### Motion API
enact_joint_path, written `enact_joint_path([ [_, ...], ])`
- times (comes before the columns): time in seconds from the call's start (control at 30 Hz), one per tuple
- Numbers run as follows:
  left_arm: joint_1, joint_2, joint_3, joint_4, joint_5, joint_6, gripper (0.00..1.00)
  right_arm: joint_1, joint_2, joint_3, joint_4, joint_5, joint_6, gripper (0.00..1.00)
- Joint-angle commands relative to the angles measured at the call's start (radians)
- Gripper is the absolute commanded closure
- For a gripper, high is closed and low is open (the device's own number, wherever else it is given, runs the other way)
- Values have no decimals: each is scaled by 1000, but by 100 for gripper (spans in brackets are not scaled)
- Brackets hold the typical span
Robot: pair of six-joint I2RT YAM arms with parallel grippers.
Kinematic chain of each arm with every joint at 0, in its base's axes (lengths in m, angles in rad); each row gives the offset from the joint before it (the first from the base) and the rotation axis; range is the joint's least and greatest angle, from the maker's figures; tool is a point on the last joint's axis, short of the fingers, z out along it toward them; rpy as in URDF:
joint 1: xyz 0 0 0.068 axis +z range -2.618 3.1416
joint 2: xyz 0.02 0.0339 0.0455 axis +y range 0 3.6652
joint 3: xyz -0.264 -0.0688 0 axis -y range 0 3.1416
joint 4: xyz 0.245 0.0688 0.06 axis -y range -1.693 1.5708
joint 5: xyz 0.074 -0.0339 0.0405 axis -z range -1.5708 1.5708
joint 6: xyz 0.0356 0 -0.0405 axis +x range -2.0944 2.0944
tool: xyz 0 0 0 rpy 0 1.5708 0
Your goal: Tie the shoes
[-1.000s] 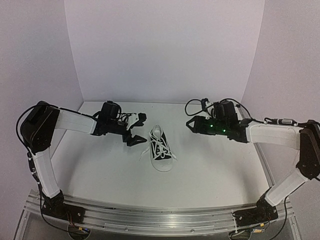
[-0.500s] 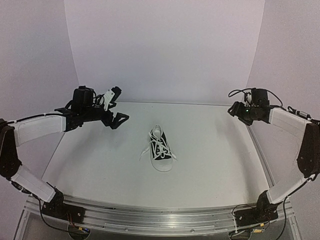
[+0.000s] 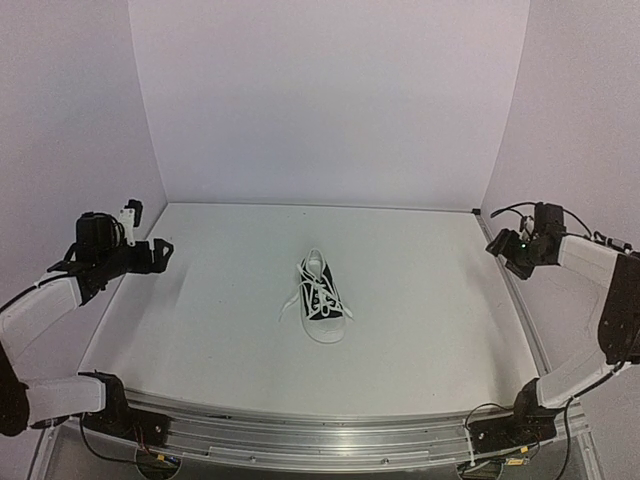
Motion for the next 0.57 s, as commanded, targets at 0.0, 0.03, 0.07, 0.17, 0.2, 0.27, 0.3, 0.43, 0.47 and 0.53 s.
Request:
enact_joint_path([
  [0.0,99,-102,-108,48,-16,-97,0,5,-119,-84,4,172,9,25],
  [0.03,119,-120,-135,58,-15,-100,0,5,-143,-114,7,203,12,25],
  [0.07,142,-134,-160,73,-16,-103,0,5,-176,-150,15,227,21,24],
  [0.17,214,-170,-224,140,-8,-117,0,5,-285,-276,70,250,33,24],
  [0.2,233,-179,-247,176,-1,-120,0,5,-321,-314,89,255,35,24],
  [0.27,258,-196,-285,221,22,-120,0,5,-380,-387,124,272,38,24],
  [0.3,266,-202,-299,234,35,-118,0,5,-407,-419,136,282,40,24],
  [0.43,271,-218,-312,241,46,-103,0,5,-445,-457,175,253,58,25],
  [0.47,270,-221,-315,244,47,-100,0,5,-446,-459,180,242,55,26],
  [0.53,273,-227,-319,253,57,-99,0,4,-447,-464,195,235,44,28],
])
